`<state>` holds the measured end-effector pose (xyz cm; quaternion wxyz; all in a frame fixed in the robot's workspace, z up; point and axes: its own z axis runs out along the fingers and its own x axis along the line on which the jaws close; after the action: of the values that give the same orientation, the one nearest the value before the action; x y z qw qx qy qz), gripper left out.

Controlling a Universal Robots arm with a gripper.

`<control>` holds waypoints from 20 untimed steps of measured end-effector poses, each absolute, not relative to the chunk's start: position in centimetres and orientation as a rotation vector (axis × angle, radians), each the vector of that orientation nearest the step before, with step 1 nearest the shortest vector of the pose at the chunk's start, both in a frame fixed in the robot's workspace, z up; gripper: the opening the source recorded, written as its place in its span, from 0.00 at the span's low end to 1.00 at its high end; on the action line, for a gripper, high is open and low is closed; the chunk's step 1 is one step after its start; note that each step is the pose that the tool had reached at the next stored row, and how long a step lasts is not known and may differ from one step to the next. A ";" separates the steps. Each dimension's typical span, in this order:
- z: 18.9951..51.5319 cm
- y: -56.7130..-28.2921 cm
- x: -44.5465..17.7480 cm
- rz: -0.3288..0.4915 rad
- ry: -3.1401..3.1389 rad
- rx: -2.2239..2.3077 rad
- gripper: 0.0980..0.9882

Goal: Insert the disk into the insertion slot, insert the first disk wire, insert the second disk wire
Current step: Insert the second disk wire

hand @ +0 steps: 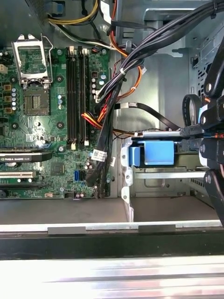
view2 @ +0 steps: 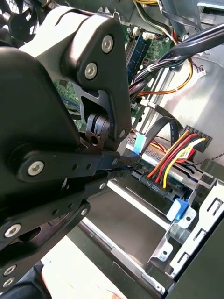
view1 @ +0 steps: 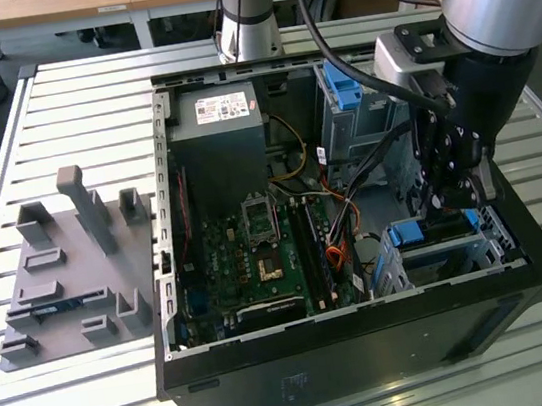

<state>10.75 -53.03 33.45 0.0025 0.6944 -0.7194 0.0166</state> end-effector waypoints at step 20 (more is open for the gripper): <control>33.3 -53.4 11.2 0.051 -2.257 2.178 0.05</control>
<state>11.17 -53.41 33.31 0.0024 0.6944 -0.7194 0.0164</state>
